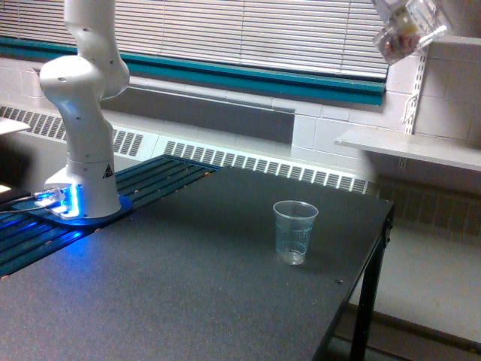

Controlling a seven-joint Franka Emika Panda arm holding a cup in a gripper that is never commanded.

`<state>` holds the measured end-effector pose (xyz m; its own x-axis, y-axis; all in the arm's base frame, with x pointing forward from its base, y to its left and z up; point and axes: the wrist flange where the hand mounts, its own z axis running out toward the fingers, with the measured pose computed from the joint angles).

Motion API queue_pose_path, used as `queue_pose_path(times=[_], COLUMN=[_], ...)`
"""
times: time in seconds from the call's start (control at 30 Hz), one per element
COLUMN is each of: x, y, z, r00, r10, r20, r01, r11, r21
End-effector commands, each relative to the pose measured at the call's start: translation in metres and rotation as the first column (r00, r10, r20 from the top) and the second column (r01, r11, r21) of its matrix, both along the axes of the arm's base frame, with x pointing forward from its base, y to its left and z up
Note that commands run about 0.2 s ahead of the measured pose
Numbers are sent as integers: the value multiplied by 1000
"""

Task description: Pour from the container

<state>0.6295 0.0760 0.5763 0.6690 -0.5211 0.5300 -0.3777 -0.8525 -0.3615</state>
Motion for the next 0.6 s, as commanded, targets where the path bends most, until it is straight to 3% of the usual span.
queue_pose_path(times=[0.03,0.23,0.6], x=[-13,-29,-61], y=[1,4,12], z=[-6,-29,-73], r00=[1000,998,989], r10=[30,65,122], r20=[-2,-27,-80], r01=[-30,-66,-125], r11=[999,997,992], r21=[-29,-51,-32])
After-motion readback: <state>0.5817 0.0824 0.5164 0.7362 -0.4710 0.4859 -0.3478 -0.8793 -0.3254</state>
